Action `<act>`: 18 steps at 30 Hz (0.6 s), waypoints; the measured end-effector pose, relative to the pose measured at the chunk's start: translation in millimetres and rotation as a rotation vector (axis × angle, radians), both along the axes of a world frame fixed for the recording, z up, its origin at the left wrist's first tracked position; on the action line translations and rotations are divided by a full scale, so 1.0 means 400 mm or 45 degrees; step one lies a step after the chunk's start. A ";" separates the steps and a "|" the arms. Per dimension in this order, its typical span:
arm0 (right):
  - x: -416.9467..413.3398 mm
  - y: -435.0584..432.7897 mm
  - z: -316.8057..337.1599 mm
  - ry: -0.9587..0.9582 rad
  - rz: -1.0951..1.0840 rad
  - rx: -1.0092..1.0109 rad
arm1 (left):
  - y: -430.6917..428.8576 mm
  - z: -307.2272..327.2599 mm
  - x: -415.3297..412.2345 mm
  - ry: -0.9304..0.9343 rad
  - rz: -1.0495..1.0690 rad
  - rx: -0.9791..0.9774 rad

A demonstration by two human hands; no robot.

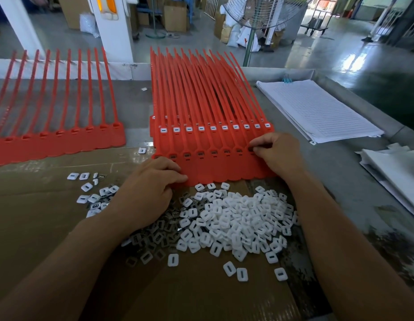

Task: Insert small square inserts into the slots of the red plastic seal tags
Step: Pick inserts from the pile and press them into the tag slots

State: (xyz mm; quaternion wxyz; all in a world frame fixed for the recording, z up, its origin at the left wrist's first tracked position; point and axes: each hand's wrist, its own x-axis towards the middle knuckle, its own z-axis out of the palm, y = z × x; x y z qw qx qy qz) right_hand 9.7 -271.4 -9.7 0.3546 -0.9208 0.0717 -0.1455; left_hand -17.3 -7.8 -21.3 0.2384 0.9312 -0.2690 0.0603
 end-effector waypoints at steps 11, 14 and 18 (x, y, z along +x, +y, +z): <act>-0.006 -0.001 0.000 -0.020 0.064 -0.271 | 0.001 -0.001 0.000 0.000 0.008 0.007; -0.001 0.003 -0.005 -0.038 0.040 -0.203 | 0.001 -0.004 -0.001 -0.002 0.006 0.007; 0.006 -0.004 -0.008 0.011 0.090 -0.246 | 0.000 -0.005 -0.001 -0.008 0.008 0.005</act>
